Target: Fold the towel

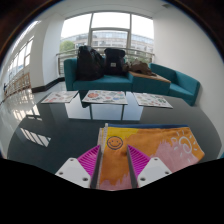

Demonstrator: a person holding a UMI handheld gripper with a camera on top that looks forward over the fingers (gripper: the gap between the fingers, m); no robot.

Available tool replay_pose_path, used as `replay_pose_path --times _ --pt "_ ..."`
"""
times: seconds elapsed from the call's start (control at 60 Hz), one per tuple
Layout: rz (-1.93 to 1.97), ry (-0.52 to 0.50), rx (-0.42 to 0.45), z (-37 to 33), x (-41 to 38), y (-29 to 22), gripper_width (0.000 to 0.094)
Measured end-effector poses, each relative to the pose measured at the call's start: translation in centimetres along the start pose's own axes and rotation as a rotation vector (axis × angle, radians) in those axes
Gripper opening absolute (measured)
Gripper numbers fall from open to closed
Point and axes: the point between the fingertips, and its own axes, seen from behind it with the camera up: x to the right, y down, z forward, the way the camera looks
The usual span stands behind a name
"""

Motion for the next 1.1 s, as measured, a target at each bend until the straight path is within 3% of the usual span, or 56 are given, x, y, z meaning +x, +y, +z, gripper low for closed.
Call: replay_pose_path --times 0.067,0.15,0.167,0.2,0.217,0.417,0.533,0.6,0.733,0.883,0.95,1.05,1.1 --pt "-0.006 0.002 -0.014 0.0 -0.3 0.2 0.0395" --pt "-0.022 -0.016 -0.008 0.0 -1.1 0.1 0.0223" --pt "-0.024 -0.019 -0.006 0.0 -1.2 0.1 0.0234" --pt "-0.020 -0.018 0.001 0.1 -1.0 -0.1 0.0068" --pt "-0.010 -0.011 0.006 0.2 -0.7 -0.2 0.0039" --pt "0.183 -0.115 -0.062 -0.8 -1.2 -0.5 0.0028" --pt "0.226 -0.141 0.028 -4.2 1.8 -6.1 0.0027" --pt "0.204 -0.121 0.066 -6.3 5.2 -9.0 0.0028" --pt "0.119 0.002 0.089 -6.9 13.1 -9.5 0.0029" --pt "0.084 0.141 0.012 -4.9 21.8 -5.2 0.0029" --pt "0.084 0.178 -0.032 -3.9 24.7 -3.1 0.0088" --pt "0.082 0.252 -0.068 -3.1 28.7 -0.7 0.0481" --pt "0.087 0.288 -0.076 -3.5 30.1 -0.4 0.0575"
